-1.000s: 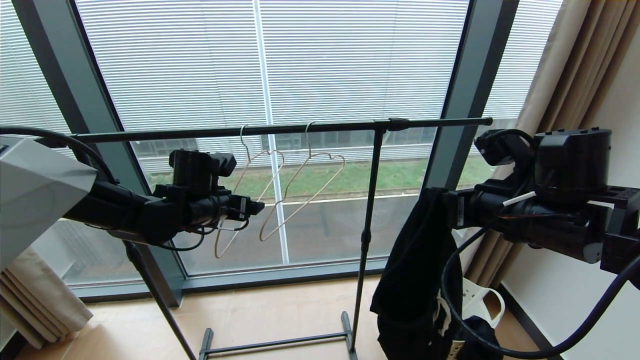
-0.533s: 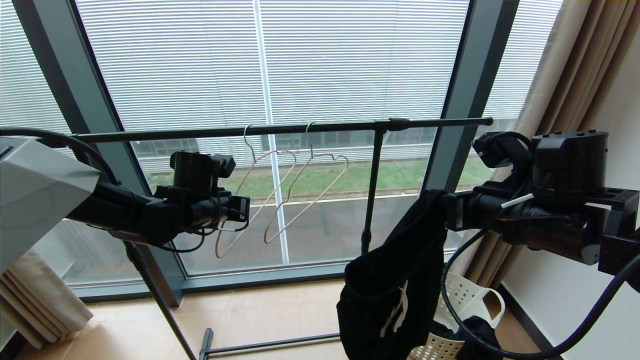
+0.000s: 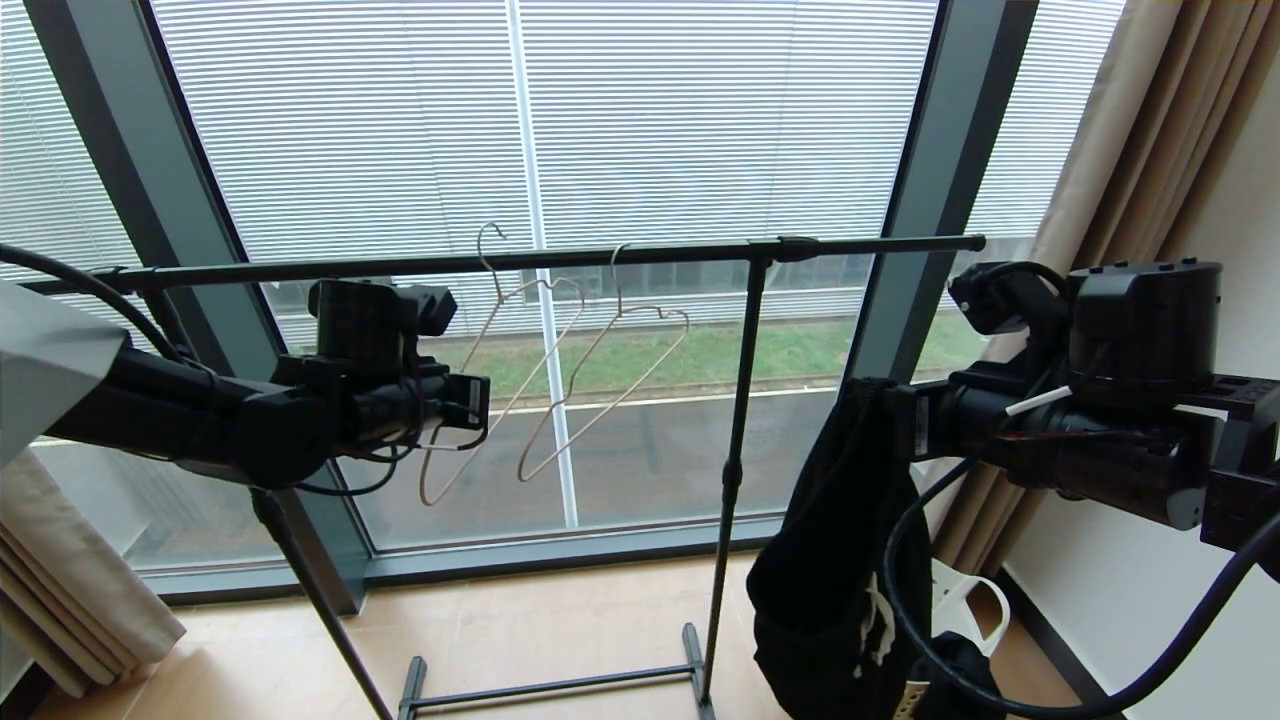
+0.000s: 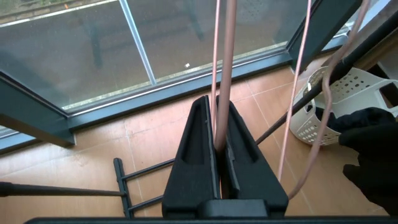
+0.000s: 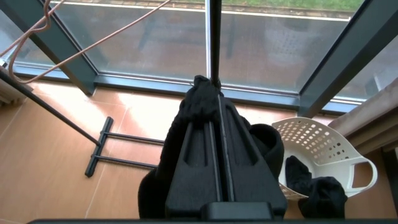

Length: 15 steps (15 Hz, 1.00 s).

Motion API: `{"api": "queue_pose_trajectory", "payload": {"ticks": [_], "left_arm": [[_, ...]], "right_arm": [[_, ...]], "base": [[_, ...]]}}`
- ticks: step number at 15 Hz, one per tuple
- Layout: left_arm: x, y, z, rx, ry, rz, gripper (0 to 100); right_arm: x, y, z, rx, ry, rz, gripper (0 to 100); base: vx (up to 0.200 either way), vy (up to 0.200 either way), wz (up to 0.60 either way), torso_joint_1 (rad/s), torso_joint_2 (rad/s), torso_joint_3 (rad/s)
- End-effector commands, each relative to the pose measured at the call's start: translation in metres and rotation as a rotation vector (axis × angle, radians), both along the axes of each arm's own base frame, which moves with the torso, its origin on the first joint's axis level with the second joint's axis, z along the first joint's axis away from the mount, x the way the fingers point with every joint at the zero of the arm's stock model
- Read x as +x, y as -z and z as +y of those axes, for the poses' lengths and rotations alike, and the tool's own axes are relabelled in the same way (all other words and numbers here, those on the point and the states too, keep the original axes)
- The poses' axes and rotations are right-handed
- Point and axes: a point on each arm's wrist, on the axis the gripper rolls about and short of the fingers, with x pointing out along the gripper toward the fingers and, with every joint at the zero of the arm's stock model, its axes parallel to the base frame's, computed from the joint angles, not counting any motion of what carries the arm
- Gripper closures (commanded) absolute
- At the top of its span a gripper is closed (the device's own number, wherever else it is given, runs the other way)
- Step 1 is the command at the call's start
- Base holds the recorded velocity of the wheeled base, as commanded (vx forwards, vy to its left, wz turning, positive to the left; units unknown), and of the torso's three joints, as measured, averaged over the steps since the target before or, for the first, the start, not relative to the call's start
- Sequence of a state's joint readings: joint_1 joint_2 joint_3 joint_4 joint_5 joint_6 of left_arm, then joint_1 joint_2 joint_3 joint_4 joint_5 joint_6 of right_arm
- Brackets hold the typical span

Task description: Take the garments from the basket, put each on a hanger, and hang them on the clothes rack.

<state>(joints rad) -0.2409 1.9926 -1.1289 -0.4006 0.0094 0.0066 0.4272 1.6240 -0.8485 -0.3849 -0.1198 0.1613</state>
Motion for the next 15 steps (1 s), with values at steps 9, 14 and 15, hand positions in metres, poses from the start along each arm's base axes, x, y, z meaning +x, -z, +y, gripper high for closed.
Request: {"api": "queue_pose_trajectory", "payload": {"ticks": [9,14,15], "left_arm": [[-0.116,-0.022,0.022,0.014,0.033,-0.010,100],[-0.196,0.006,0.043,-0.023,0.064,-0.097,100],[-0.200,0.006,0.044,-0.028,0.073,-0.104,100]], "right_arm": [[-0.004,0.001,0.005,-0.005,-0.017,0.005,100],[-0.012,-0.003,0.021,-0.063,-0.050,-0.025,100],[-0.012,-0.002,0.022,-0.075,-0.051,-0.028,100]], "base": [[0.000,0.000,0.00,0.000,0.00,0.000],[0.000,0.000,0.00,0.000,0.00,0.000],[0.000,0.000,0.00,0.000,0.00,0.000]]}}
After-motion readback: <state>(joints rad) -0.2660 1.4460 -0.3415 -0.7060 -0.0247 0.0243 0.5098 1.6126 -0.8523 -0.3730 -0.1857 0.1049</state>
